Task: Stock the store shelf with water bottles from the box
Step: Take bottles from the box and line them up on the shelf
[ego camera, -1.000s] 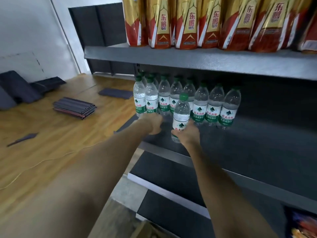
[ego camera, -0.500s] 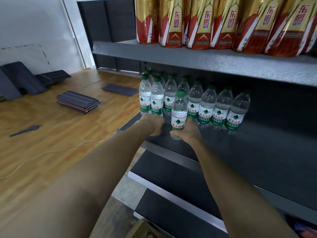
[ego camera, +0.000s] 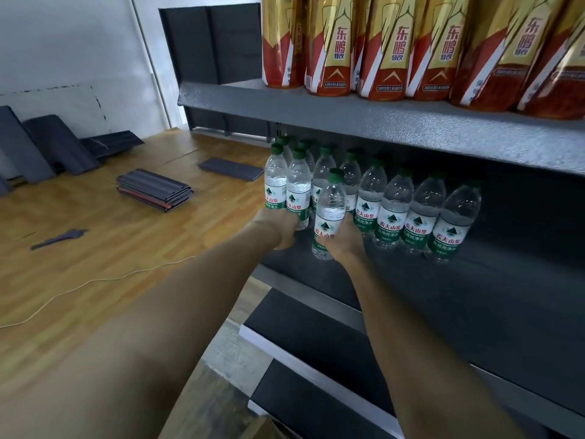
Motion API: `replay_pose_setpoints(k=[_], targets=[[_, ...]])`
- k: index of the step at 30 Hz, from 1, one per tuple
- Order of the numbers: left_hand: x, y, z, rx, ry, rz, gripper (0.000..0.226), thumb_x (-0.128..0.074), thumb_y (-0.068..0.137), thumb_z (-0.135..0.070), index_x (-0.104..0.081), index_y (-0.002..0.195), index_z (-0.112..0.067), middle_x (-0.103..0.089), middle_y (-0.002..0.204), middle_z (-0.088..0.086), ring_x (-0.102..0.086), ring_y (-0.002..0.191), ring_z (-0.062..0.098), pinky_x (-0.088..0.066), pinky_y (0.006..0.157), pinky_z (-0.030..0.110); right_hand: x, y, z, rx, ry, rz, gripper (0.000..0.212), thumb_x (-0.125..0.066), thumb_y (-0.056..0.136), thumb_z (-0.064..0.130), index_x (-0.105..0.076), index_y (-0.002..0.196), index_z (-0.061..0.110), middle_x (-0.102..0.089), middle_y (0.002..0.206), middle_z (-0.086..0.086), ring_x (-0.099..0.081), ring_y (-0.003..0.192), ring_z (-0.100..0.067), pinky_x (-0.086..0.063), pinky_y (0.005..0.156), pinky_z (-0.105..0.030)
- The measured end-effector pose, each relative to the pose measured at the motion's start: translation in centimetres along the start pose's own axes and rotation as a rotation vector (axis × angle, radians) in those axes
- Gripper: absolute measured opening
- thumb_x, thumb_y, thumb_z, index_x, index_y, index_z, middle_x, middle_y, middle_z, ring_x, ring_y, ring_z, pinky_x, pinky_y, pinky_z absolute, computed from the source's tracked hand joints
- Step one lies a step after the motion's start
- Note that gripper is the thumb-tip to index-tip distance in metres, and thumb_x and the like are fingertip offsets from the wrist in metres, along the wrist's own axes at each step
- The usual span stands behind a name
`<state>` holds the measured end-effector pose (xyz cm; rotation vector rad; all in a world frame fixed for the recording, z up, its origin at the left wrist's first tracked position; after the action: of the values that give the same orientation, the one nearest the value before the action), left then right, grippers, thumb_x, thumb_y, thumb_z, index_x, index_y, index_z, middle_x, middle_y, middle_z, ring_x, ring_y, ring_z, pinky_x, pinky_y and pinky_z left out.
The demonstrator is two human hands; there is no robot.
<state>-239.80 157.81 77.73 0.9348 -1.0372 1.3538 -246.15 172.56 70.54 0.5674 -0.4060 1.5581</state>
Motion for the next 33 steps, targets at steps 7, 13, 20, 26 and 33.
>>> replay_pose_setpoints(k=[7,13,20,26,33], targets=[[-1.4,2.4,0.3,0.045,0.0,0.003,0.023,-0.052,0.088,-0.012,-0.061,0.109,-0.017,-0.065,0.112,0.005,-0.063,0.103,0.029,-0.043,0.071,0.036,-2.8,3.9,1.5,-0.017,-0.011,-0.043,0.082,-0.084,0.075,0.018,-0.035,0.141,0.004,-0.058,0.127,-0.02,-0.062,0.11,-0.034,-0.055,0.088,-0.038],[-3.3,4.4,1.0,0.054,0.045,0.009,0.027,-0.063,0.086,-0.015,-0.06,0.113,-0.018,-0.065,0.114,0.004,-0.063,0.107,0.027,-0.044,0.073,0.035,-4.3,7.3,2.0,-0.043,-0.026,-0.053,0.091,-0.083,0.078,0.019,-0.029,0.149,0.004,-0.049,0.14,-0.022,-0.059,0.117,-0.039,-0.051,0.093,-0.041],[-3.6,5.0,1.3,0.085,-0.004,-0.013,0.023,-0.061,0.086,-0.015,-0.061,0.109,-0.019,-0.065,0.114,0.004,-0.063,0.106,0.028,-0.042,0.069,0.035,-4.8,8.0,1.6,-0.024,-0.048,-0.063,0.095,-0.084,0.076,0.019,-0.026,0.15,0.005,-0.046,0.141,-0.025,-0.056,0.12,-0.041,-0.048,0.097,-0.043],[-2.3,3.0,1.5,0.075,-0.025,-0.032,0.02,-0.063,0.084,-0.02,-0.06,0.104,-0.022,-0.066,0.112,0.002,-0.064,0.104,0.028,-0.043,0.068,0.035,-3.9,6.4,0.8,-0.099,0.012,0.03,0.082,-0.088,0.07,0.029,-0.044,0.134,0.001,-0.055,0.134,-0.02,-0.059,0.116,-0.034,-0.051,0.095,-0.04],[-1.0,-1.2,0.7,0.065,-0.054,-0.019,0.023,-0.053,0.09,-0.025,-0.061,0.111,-0.02,-0.064,0.116,0.005,-0.061,0.105,0.029,-0.045,0.074,0.037,-1.4,0.0,1.3,-0.019,-0.058,0.083,0.04,-0.08,0.078,0.023,-0.058,0.108,0.007,-0.063,0.098,0.0,-0.064,0.094,-0.021,-0.043,0.069,-0.024]])
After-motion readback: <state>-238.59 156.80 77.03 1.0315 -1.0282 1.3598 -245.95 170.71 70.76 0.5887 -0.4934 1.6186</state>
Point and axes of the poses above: each hand's wrist, its own y-axis towards the middle knuckle, its own x-axis out of the back of the hand, z = x × y, the point moved 3 cm from there along y, towards the middle knuckle
